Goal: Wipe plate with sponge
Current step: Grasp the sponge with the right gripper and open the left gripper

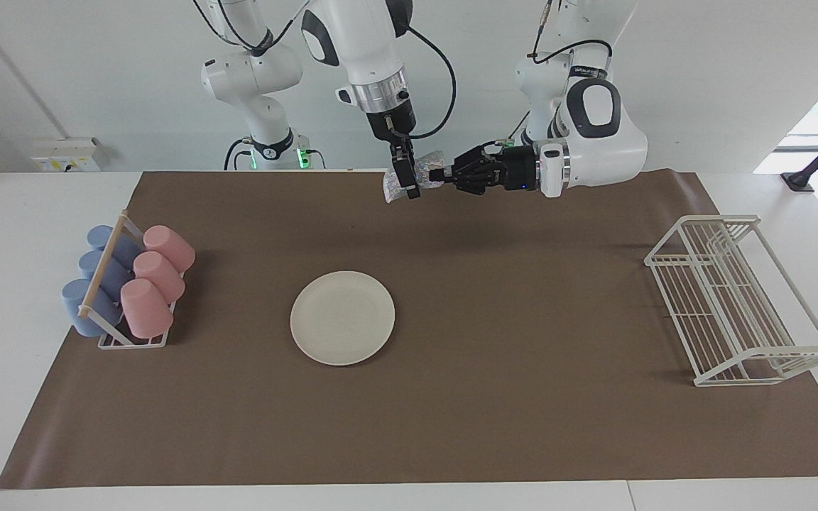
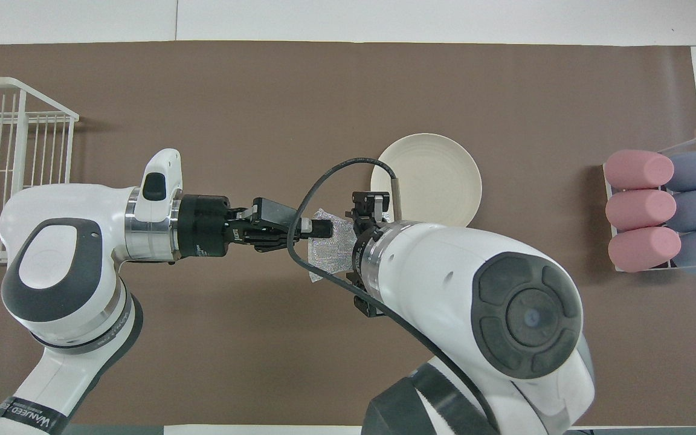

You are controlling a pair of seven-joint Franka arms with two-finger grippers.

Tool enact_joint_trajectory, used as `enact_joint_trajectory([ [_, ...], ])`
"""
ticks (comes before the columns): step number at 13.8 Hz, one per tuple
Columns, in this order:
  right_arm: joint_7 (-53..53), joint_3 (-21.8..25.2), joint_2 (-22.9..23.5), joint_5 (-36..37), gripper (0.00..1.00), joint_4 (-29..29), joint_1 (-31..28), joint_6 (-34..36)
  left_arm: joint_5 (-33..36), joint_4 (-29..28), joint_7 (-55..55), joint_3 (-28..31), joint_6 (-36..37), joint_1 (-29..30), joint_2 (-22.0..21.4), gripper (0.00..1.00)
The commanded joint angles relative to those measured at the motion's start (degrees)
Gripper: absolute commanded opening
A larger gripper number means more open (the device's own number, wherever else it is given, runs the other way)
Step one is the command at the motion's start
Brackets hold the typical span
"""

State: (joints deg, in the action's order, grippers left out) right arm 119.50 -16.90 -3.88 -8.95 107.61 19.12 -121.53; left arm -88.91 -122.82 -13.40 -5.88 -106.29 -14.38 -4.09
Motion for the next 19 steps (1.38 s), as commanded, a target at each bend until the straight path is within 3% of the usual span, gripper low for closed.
enact_joint_trajectory([
  [1, -3.13, -0.15, -1.39, -1.33, 0.00, 1.82, -0.75, -1.34, -0.39, -1.98, -0.84, 0.52, 1.00, 0.14, -1.89, 0.00],
  [7, -3.83, -0.15, -1.39, -1.33, 0.00, 1.64, -1.01, -1.43, 0.49, -1.90, -0.92, 0.43, 0.39, -0.47, -1.98, 0.00],
  [8, -4.88, -0.06, -1.39, -1.33, 0.00, 1.64, -1.10, -1.43, 0.75, -1.90, -0.40, 0.26, 0.12, -0.56, -2.15, 0.42],
  [9, -5.15, -0.06, -1.30, -1.33, 0.00, 1.64, -1.10, -1.52, 0.76, -1.90, 0.39, 0.17, -0.06, -0.65, -2.42, 0.99],
  [15, -7.60, 0.12, -1.39, -1.33, 0.00, 1.64, -1.45, -0.65, 3.82, -1.63, 1.10, 0.25, -0.06, -0.04, -2.51, 1.00],
  [19, -22.01, 0.12, -1.74, -1.42, 0.00, 2.60, -5.83, 2.44, 11.89, -1.19, 1.10, 0.52, -0.06, 1.54, -2.51, 1.00],
])
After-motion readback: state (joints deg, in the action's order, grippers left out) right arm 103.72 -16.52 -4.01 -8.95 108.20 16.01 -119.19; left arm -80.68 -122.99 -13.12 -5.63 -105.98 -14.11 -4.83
